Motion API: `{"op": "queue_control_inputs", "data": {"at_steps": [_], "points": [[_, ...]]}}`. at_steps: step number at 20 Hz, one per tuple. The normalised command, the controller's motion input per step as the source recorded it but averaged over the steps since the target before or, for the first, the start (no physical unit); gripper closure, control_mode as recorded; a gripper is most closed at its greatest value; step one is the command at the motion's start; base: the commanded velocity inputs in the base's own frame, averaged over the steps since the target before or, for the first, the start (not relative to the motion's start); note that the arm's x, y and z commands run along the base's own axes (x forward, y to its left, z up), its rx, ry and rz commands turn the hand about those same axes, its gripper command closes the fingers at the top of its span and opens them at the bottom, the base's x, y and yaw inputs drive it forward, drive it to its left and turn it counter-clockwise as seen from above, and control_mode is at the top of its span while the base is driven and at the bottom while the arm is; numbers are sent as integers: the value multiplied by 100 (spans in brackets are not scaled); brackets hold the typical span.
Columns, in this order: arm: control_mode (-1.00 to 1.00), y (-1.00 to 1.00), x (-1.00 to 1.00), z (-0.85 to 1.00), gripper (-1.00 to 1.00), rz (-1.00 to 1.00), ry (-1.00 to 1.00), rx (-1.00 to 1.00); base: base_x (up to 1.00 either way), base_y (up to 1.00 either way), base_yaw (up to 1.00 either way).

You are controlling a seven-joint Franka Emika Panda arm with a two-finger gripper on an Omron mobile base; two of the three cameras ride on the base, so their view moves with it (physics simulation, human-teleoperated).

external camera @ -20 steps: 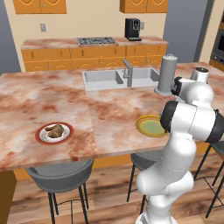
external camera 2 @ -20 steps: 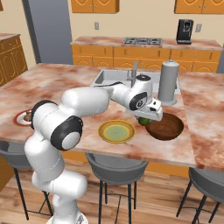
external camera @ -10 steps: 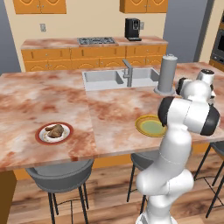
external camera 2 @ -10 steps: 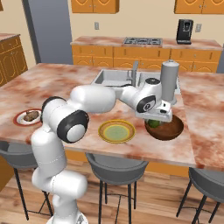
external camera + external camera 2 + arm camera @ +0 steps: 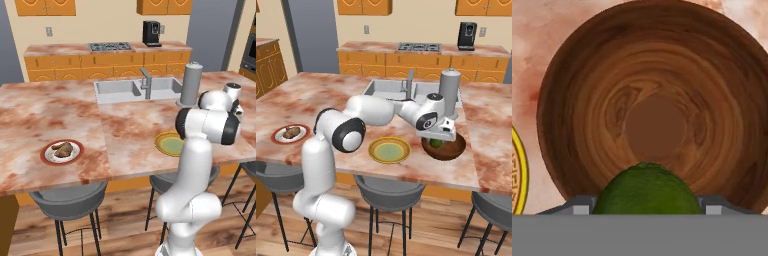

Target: Pick the chicken drumstick and lime from their plates and place them in the bowl. Then put the bowl in the fridge.

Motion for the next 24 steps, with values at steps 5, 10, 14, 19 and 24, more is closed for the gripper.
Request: {"op": "queue_control_inputs", "data": {"at_steps": [5,10,14,19,24], "points": [[-100,-12,11,-26,100,0,15,6,0,0,0],[-100,-3,16,-18,-100,0,13,9,0,0,0],[-100,-1,2,-1,-100,0,14,9,0,0,0],[-100,-2,-4,5,-100,0,8,6,0,0,0],[-100,7,-22,24,-100,0,-1,4,0,0,0]]}}
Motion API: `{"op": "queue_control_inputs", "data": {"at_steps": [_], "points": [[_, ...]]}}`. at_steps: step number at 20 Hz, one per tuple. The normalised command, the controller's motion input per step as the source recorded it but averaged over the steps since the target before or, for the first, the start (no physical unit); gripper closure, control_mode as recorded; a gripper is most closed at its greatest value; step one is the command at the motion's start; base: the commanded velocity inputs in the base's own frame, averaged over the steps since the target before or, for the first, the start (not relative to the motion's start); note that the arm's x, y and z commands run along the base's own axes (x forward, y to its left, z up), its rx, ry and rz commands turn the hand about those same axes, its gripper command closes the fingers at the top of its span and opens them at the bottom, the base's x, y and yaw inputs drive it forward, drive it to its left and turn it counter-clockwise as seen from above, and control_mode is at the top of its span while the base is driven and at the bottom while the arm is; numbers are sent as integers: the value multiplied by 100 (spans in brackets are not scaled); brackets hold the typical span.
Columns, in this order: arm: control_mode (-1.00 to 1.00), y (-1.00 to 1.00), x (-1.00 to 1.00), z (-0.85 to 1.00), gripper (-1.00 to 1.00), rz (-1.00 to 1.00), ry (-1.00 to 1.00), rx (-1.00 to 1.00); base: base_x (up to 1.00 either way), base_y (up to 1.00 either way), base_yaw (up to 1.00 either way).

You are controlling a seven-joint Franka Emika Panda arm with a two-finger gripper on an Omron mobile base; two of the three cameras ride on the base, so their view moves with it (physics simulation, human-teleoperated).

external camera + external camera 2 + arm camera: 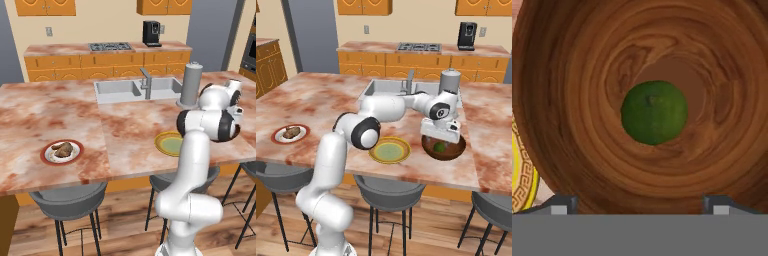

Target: Pick the chicken drumstick and lime from their plates and place them in the bowl. Then put the bowl in the fridge.

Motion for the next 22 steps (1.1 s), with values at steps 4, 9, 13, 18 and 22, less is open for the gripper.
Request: {"op": "queue_control_inputs", "data": {"at_steps": [4,9,13,18,22], "points": [[-100,33,-44,43,-100,0,-7,2,0,0,0],[-100,60,-60,16,-100,-1,-19,-7,0,0,0],[-100,71,-53,12,-100,0,-17,-12,0,0,0],[-100,76,-50,6,-100,0,-7,-11,0,0,0],[-100,82,-38,3,-100,0,-5,-12,0,0,0]]}}
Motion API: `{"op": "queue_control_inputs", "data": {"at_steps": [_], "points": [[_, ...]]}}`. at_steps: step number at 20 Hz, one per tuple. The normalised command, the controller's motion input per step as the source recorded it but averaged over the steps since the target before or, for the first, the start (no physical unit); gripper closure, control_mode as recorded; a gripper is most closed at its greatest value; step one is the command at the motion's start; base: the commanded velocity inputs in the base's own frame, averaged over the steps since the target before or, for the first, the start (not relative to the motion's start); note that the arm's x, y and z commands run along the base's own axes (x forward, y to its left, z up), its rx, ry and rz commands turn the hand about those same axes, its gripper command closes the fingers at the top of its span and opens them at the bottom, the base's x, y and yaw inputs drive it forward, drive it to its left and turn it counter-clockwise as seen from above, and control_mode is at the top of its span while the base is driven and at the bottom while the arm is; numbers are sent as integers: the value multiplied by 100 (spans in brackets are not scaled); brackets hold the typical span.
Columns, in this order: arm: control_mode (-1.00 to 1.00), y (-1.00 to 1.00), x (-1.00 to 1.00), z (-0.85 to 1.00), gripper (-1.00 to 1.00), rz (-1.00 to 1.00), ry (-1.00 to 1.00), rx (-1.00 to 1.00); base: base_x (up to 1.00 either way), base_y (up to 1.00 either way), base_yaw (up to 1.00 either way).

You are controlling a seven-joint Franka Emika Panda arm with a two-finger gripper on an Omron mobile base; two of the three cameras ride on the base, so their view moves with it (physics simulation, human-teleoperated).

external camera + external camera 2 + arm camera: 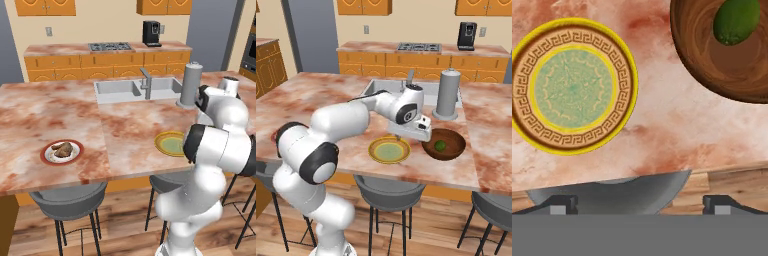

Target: Pick the chicken drumstick and lime from their plates and place them in the bowl. Then put the bowl in the fridge.

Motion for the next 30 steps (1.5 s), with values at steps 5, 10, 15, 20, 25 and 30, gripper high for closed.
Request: {"op": "queue_control_inputs", "data": {"at_steps": [5,10,15,20,25,30], "points": [[-100,87,-20,5,-100,0,-2,-9,0,0,0],[-100,81,-6,6,-100,-1,0,-2,0,0,0],[-100,62,0,0,-100,-1,0,0,0,0,0],[-100,0,0,0,-100,0,-1,0,0,0,0],[-100,0,0,0,-100,0,0,0,0,0,0],[100,0,0,0,-100,0,0,0,0,0,0]]}}
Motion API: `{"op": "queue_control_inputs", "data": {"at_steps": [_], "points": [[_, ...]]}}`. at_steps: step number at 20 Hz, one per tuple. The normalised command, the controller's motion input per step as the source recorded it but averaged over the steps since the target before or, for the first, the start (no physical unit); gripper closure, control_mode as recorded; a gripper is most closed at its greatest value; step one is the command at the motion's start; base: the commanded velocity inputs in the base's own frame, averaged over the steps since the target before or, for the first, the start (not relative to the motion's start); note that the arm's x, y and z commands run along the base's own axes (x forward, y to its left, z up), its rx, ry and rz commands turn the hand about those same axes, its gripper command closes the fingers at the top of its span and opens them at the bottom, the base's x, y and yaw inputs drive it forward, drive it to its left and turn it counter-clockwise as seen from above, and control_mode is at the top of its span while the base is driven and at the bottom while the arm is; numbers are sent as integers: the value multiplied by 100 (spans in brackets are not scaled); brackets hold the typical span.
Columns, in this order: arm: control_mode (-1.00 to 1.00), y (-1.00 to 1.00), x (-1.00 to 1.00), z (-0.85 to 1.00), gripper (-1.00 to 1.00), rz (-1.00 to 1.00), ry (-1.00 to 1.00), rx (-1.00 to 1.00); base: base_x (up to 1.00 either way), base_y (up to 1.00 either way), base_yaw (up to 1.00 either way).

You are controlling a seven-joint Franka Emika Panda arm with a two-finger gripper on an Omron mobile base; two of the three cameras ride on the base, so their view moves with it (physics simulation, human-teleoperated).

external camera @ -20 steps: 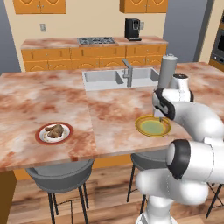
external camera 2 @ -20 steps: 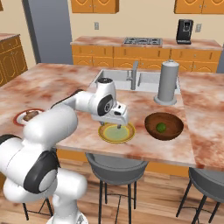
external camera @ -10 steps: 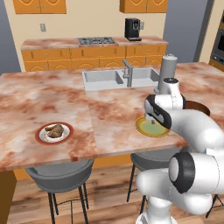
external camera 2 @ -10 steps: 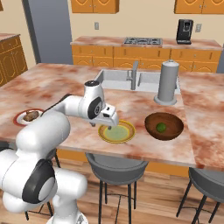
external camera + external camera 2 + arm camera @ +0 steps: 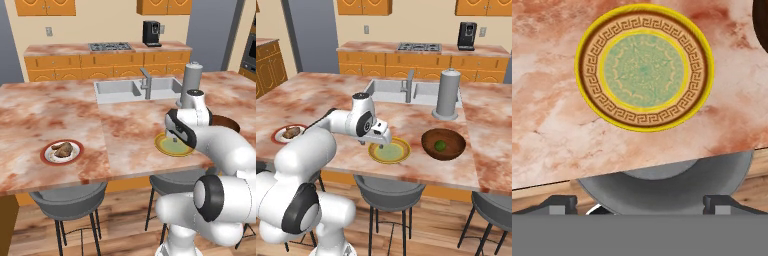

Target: Pick the chicken drumstick and lime from their plates and place them in the bowl. Then put the bowl in the fridge.

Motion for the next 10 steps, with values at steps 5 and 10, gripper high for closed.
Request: {"op": "queue_control_inputs", "data": {"at_steps": [5,10], "points": [[100,0,0,0,-100,0,0,0,-4,1,0],[100,0,0,0,-100,0,0,0,-15,63,1]]}}
